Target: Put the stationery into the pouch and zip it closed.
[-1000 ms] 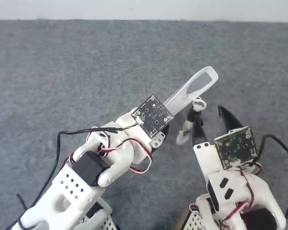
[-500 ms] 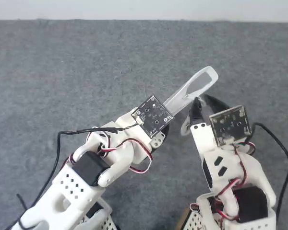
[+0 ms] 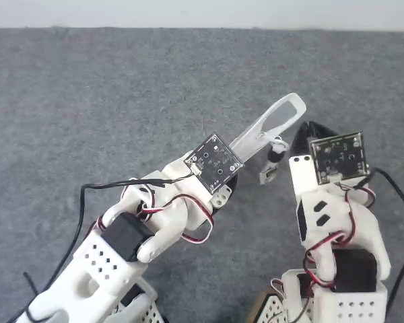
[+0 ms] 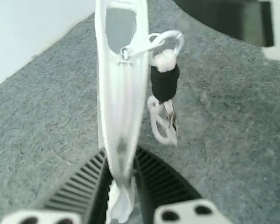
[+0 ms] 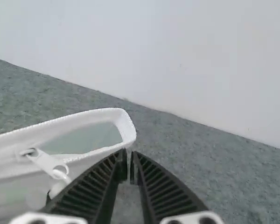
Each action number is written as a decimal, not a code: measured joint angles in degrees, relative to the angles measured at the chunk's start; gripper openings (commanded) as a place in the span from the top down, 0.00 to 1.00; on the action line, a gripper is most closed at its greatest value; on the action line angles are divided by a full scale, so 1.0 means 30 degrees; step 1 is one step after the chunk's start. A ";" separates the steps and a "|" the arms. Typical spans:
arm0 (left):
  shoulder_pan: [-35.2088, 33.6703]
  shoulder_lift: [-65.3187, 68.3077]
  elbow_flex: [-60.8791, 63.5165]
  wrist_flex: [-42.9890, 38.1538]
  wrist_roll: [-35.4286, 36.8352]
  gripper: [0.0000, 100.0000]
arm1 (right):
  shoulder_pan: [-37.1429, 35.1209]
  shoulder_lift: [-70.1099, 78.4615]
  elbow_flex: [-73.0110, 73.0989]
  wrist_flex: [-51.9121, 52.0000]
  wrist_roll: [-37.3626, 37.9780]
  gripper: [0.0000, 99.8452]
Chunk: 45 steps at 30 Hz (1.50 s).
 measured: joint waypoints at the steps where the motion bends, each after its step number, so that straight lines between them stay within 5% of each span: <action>1: 0.0000 0.0000 0.0000 0.0000 0.0000 0.99 | 0.0000 0.0000 0.0000 0.0059 0.0000 0.98; 7: 0.0000 0.0000 0.0000 0.0000 0.0000 0.99 | -0.0088 -0.1729 -0.0147 0.2198 -0.1055 0.81; 21: 0.0000 0.0000 0.0000 0.0000 0.0000 0.99 | -0.3780 -0.1875 -0.0791 0.5421 -0.1377 0.81; 29: 0.0000 0.0000 0.0000 0.0088 0.0000 0.99 | -0.3780 0.1641 -0.0791 0.3897 -0.1524 0.83; 34: 0.0000 0.0000 -0.0029 0.0205 0.0000 0.99 | -0.3751 0.1700 -0.0586 0.2462 -0.1524 1.00; 45: -0.0117 0.0000 -0.0088 0.0205 0.0029 0.99 | -0.1289 0.1729 -0.0293 0.0147 -0.0791 0.99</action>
